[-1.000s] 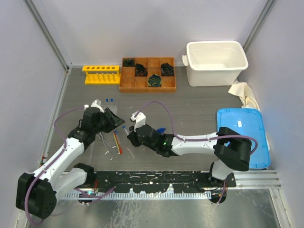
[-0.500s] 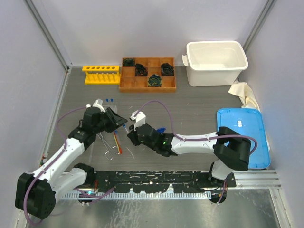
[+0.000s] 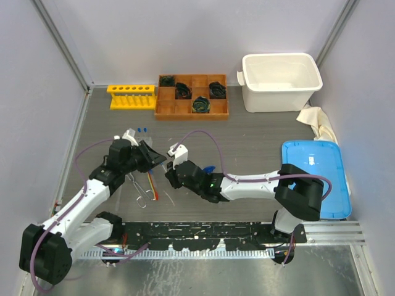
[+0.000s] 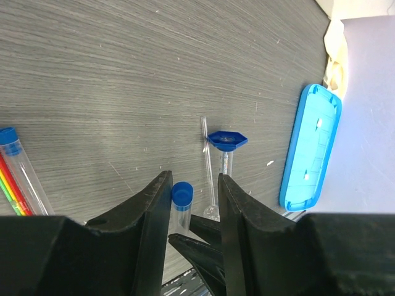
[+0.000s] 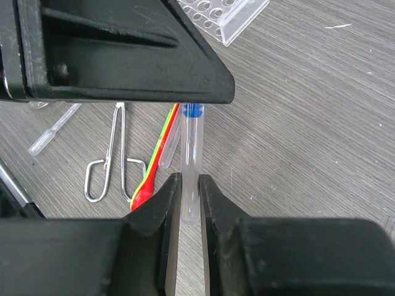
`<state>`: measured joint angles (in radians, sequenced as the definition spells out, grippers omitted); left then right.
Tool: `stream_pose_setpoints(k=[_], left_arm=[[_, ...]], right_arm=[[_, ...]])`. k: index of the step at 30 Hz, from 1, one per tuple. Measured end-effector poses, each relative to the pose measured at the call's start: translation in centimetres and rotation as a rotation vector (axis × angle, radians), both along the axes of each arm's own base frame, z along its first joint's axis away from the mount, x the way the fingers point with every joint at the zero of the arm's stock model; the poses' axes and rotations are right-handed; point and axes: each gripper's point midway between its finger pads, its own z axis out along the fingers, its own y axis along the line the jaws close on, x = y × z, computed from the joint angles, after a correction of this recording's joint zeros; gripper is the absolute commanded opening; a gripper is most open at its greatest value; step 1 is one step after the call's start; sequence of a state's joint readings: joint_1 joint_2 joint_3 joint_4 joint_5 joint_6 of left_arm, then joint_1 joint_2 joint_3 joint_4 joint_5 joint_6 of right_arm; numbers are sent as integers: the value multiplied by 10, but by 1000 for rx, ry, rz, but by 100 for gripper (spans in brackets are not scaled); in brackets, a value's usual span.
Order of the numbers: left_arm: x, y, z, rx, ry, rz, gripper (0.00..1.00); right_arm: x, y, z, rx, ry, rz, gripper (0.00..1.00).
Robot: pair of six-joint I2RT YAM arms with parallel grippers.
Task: Organize the chemistry lab equipment
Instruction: Pick up the test tube at the center of the board.
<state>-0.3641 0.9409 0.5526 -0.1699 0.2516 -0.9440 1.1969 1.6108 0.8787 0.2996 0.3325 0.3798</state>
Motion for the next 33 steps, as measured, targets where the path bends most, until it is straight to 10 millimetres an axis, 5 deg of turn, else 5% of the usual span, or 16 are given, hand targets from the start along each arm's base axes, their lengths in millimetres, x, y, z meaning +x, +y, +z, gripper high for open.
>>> stream_pose_setpoints(k=[15, 21, 27, 33], left_arm=[[-1, 0, -7, 34, -1, -29, 21], [-1, 0, -12, 45, 10, -35, 4], [-1, 0, -16, 65, 7, -46, 0], [3, 7, -23, 134, -13, -36, 0]], right_arm=[[1, -1, -3, -18, -4, -4, 1], [1, -3, -6, -28, -1, -7, 1], [1, -3, -9, -37, 3, -6, 31], [-3, -1, -8, -29, 7, 11, 35]])
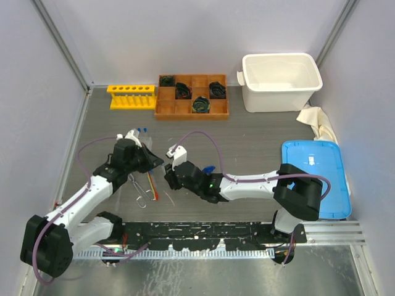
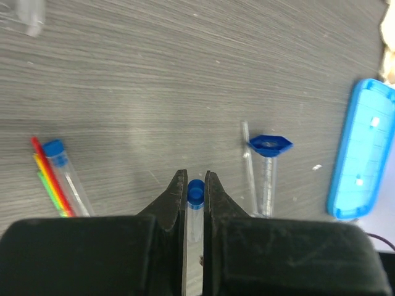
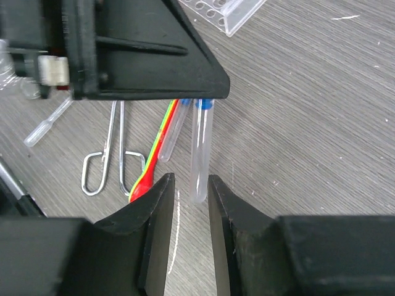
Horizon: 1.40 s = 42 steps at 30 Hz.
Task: Organize the chemistry lab equipment
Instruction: Pick up the test tube at the center of the board.
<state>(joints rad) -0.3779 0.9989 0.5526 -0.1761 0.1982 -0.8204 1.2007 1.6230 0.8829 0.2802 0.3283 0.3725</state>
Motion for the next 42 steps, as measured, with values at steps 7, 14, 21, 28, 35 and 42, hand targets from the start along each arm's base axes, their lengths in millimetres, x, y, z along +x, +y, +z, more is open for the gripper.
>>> stream_pose_setpoints(k=[7, 14, 21, 28, 35, 42], left_arm=[[30, 29, 2, 211, -81, 83, 0], [73, 81, 39, 448, -329, 270, 0], [95, 136, 62, 599, -502, 513, 0], [121, 165, 46, 687, -492, 619, 0], [142, 170, 31, 696, -480, 642, 0], [161, 160, 34, 654, -512, 631, 0]], right_arm=[[-8, 1, 15, 44, -11, 26, 34], [-9, -3, 11, 36, -8, 23, 34], [-9, -4, 8, 30, -6, 22, 34], [-9, -5, -1, 5, 0, 24, 34], [-8, -7, -2, -15, -12, 23, 33], [-1, -2, -5, -30, -18, 21, 33]])
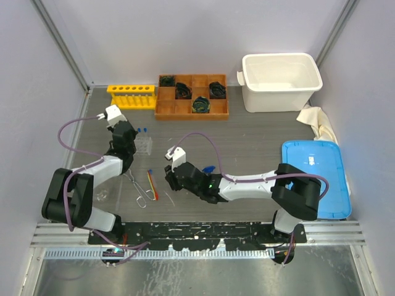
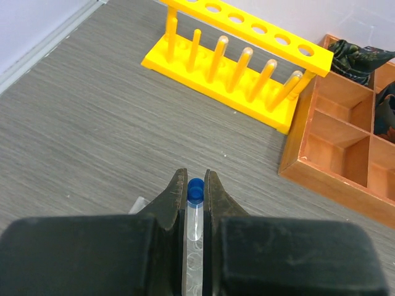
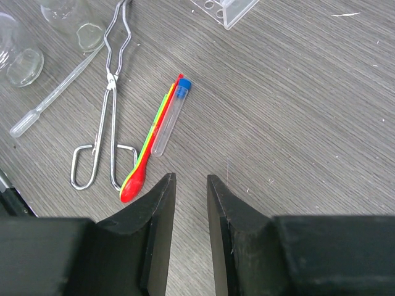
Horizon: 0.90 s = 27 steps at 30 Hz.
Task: Organize the chemistry lab equipment
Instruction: Pick up the test tube at the center of the board, then insert the test tube into the slot of the test tube rack.
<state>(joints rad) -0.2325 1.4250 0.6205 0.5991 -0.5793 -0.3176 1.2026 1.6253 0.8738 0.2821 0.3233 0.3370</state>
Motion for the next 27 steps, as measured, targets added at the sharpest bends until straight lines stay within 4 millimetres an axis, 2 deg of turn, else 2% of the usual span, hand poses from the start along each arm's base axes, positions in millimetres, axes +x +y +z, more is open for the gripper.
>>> stream_pose_setpoints(k=[9, 18, 27], left_arm=[[14, -10, 0, -20, -14, -35, 0], [17, -14, -14, -31, 15, -51, 0], [17, -17, -19, -44, 26, -62, 0]], right_arm=[[8, 2, -2, -12, -5, -4, 33], [12, -1, -3, -14, -2, -13, 33], [18, -4, -4, -16, -1, -26, 33]])
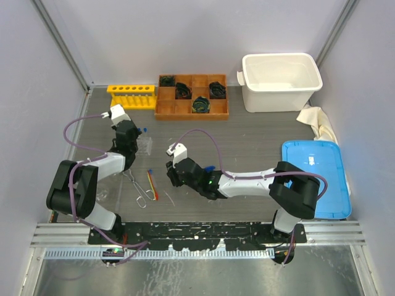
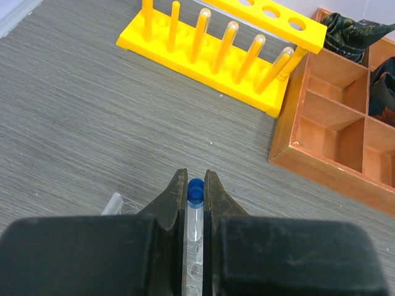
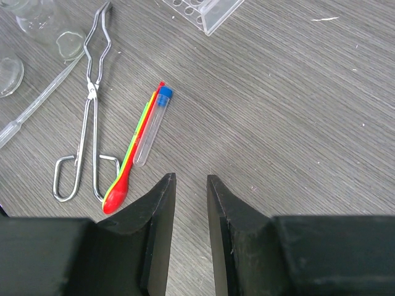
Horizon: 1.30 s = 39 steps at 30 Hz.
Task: Organize the chemistry lab equipment
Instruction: Insert the test tube into the slot of the test tube rack.
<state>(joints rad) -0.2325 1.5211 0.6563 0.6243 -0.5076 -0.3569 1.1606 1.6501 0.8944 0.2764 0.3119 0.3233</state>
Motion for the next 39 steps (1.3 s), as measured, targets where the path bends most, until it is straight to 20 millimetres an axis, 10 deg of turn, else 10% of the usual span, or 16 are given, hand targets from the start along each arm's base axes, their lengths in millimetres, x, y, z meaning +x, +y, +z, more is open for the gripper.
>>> stream_pose_setpoints(k=[32, 39], left_arm=[[-2, -5, -20, 11, 81, -36, 0], [-2, -6, -25, 17, 99, -46, 16]], right_arm=[[6, -4, -2, 2, 5, -10, 33], [8, -5, -2, 3, 7, -13, 33]])
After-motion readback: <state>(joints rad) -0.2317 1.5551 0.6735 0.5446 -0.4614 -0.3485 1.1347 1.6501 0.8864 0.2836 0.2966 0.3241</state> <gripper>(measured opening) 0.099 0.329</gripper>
